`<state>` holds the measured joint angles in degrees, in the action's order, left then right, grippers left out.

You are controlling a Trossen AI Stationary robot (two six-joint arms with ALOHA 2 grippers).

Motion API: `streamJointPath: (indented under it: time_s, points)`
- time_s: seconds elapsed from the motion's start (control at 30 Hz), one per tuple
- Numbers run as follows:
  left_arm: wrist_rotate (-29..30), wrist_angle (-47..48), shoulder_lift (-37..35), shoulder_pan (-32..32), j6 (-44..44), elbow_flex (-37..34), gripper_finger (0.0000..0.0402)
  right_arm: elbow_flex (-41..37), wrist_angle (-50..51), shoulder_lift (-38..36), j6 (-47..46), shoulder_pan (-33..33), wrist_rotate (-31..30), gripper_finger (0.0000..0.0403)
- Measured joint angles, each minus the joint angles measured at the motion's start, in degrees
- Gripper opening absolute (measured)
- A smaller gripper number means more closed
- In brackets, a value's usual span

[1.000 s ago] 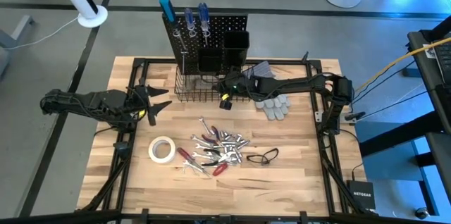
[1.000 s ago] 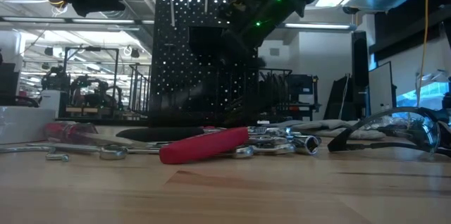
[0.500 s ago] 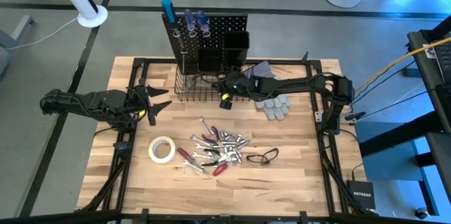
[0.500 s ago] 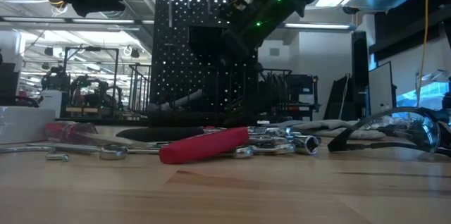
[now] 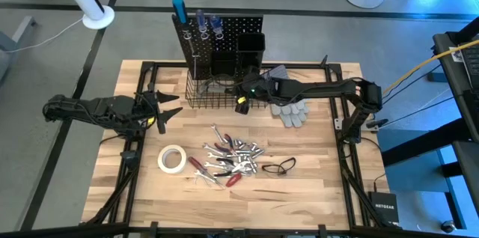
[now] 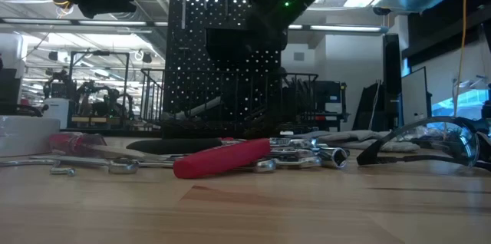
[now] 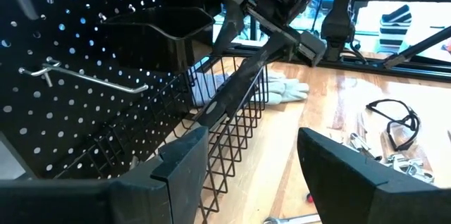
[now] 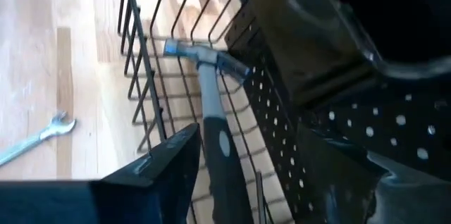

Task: Hang tools onto peg board
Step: Put the hammer into the wire basket on the peg board

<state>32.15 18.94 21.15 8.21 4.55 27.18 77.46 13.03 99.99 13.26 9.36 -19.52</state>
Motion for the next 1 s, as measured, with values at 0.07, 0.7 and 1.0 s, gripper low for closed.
streamJointPath:
  time_s: [0.07,0.7,1.0]
  points:
    - [0.0,0.1,0.0,0.0,0.1,0.0,0.0210,0.9,3.8,-0.4,-1.0,-0.8,-0.4,0.0237]
    - [0.0,0.2,0.0,0.0,0.0,0.0,0.0210,0.1,22.8,-3.9,-8.6,-0.5,-8.0,0.0198]
    - [0.0,0.2,0.0,0.0,0.1,0.0,0.0210,-2.1,21.4,-3.9,-8.5,0.1,-8.9,0.0193]
